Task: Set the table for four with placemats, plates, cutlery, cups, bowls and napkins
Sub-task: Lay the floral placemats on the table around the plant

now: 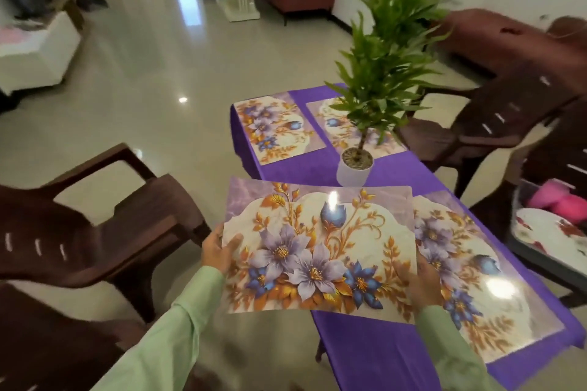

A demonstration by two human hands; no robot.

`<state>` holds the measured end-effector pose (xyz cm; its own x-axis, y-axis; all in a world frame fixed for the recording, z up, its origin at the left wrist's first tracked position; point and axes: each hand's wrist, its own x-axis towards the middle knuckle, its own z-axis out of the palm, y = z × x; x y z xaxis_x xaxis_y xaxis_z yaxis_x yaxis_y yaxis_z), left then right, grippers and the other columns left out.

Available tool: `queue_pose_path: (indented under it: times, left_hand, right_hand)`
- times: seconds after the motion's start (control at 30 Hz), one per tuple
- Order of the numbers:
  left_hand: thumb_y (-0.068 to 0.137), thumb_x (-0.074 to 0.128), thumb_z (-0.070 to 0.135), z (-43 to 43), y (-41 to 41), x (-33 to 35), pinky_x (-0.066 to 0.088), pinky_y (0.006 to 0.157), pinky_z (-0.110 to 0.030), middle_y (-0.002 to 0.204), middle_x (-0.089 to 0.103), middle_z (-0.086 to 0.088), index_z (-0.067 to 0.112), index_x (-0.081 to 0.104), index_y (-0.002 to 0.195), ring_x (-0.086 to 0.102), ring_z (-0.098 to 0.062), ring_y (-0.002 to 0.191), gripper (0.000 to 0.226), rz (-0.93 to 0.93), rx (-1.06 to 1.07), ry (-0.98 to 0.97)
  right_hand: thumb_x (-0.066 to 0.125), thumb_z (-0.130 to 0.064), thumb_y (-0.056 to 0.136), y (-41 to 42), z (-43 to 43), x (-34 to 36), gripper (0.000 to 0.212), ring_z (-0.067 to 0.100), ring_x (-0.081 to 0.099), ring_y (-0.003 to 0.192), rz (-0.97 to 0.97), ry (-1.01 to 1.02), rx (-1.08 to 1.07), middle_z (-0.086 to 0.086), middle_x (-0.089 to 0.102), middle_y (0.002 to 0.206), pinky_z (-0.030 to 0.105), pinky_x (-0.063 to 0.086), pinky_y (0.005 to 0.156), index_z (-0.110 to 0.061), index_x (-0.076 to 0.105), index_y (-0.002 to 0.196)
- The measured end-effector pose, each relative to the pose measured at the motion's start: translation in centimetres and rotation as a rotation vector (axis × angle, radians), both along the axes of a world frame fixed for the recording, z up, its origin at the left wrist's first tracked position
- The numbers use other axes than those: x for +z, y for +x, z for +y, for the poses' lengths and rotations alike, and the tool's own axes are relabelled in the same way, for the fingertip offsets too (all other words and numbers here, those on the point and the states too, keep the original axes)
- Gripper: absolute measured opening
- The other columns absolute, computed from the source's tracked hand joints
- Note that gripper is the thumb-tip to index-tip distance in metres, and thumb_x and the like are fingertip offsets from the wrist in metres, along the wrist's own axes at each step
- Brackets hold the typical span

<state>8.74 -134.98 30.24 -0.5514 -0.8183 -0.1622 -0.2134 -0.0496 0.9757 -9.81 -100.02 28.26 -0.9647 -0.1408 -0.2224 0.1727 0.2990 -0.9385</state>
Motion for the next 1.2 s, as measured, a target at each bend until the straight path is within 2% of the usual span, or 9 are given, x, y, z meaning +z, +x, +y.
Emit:
queue_pose_path:
  times: [0.17, 0.27, 0.4, 0.53, 0.7, 0.8, 0.97, 1.07, 1.2]
  left_hand:
    - [0.087, 0.063, -0.009, -1.4, -5.4, 1.8, 0.051, 0.062, -0.01, 0.107, 0.062, -0.014, 0.0, 0.057, 0.124, 0.057, -0.024, 0.093, 0.038, -0.004, -0.141, -0.013]
    - [0.087, 0.065, -0.006, -3.3, -8.2, 1.7, 0.052, 0.07, -0.027, 0.104, 0.064, -0.013, 0.01, 0.058, 0.116, 0.059, -0.026, 0.093, 0.034, -0.004, -0.231, 0.018]
    - [0.086, 0.064, -0.009, -4.9, -11.6, 1.5, 0.052, 0.059, -0.013, 0.096, 0.065, -0.01, 0.007, 0.058, 0.112, 0.06, -0.023, 0.081, 0.031, 0.004, -0.326, 0.014]
    - [0.086, 0.064, -0.008, -7.4, -15.1, 0.1, 0.053, 0.059, -0.02, 0.096, 0.066, -0.009, 0.009, 0.06, 0.113, 0.061, -0.024, 0.08, 0.032, -0.013, -0.448, 0.035]
    - [0.089, 0.061, -0.007, -11.2, -20.2, -0.6, 0.046, 0.058, -0.01, 0.094, 0.063, -0.01, 0.008, 0.061, 0.104, 0.055, -0.02, 0.083, 0.022, -0.071, -0.696, -0.11]
    - [0.09, 0.062, -0.001, -12.6, -22.5, -0.6, 0.05, 0.071, -0.025, 0.097, 0.066, -0.01, 0.008, 0.063, 0.104, 0.059, -0.023, 0.089, 0.017, -0.12, -0.838, -0.12]
    - [0.09, 0.061, -0.004, -10.8, -25.5, -0.8, 0.042, 0.056, -0.004, 0.093, 0.063, -0.007, 0.004, 0.063, 0.107, 0.056, -0.021, 0.087, 0.019, -0.116, -0.996, -0.151]
    - [0.089, 0.062, -0.006, -8.6, -26.8, -1.1, 0.043, 0.066, -0.018, 0.1, 0.061, -0.008, -0.001, 0.064, 0.115, 0.054, -0.021, 0.091, 0.026, -0.161, -1.071, -0.173]
    - [0.084, 0.07, -0.001, -5.5, -28.6, -2.9, 0.043, 0.072, -0.025, 0.1, 0.064, -0.013, -0.004, 0.064, 0.113, 0.055, -0.023, 0.087, 0.029, -0.257, -1.135, -0.159]
  right_hand:
    - [0.069, -0.008, 0.088, -0.5, 0.7, 0.0, 0.032, 0.027, 0.066, 0.099, 0.006, 0.007, -0.151, 0.006, 0.071, 0.107, 0.048, 0.053, 0.09, -0.011, 0.066, 0.12]
    - [0.067, -0.004, 0.089, -0.3, 0.9, -0.4, 0.032, 0.029, 0.067, 0.102, -0.017, -0.032, -0.219, 0.009, 0.071, 0.11, 0.049, 0.054, 0.09, -0.009, 0.066, 0.12]
    - [0.068, -0.006, 0.089, 0.7, -0.1, -0.6, 0.033, 0.029, 0.066, 0.102, -0.025, -0.015, -0.327, 0.011, 0.071, 0.112, 0.051, 0.053, 0.092, -0.006, 0.065, 0.122]
    - [0.066, 0.004, 0.087, 2.0, -2.4, -0.6, 0.035, 0.028, 0.066, 0.098, -0.068, -0.069, -0.495, 0.008, 0.071, 0.106, 0.039, 0.053, 0.084, -0.004, 0.065, 0.12]
    - [0.064, 0.006, 0.087, 5.4, -7.1, -0.8, 0.024, 0.027, 0.066, 0.082, -0.155, -0.099, -0.742, 0.012, 0.071, 0.095, 0.036, 0.052, 0.074, -0.005, 0.068, 0.107]
    - [0.065, 0.004, 0.088, 7.3, -9.3, -0.8, 0.02, 0.031, 0.067, 0.087, -0.191, -0.093, -0.865, 0.014, 0.071, 0.097, 0.045, 0.053, 0.081, -0.013, 0.067, 0.099]
    - [0.065, 0.002, 0.088, 11.1, -10.5, -1.1, 0.018, 0.032, 0.068, 0.087, -0.228, -0.076, -1.059, 0.012, 0.071, 0.096, 0.043, 0.055, 0.079, -0.012, 0.067, 0.099]
    - [0.065, 0.002, 0.088, 13.0, -10.5, -1.7, 0.016, 0.033, 0.068, 0.086, -0.271, -0.097, -1.152, 0.015, 0.071, 0.097, 0.04, 0.055, 0.075, -0.008, 0.067, 0.101]
    - [0.062, 0.006, 0.088, 14.9, -9.9, -2.5, 0.017, 0.028, 0.064, 0.077, -0.294, -0.123, -1.272, 0.014, 0.068, 0.091, 0.029, 0.047, 0.06, -0.005, 0.066, 0.099]
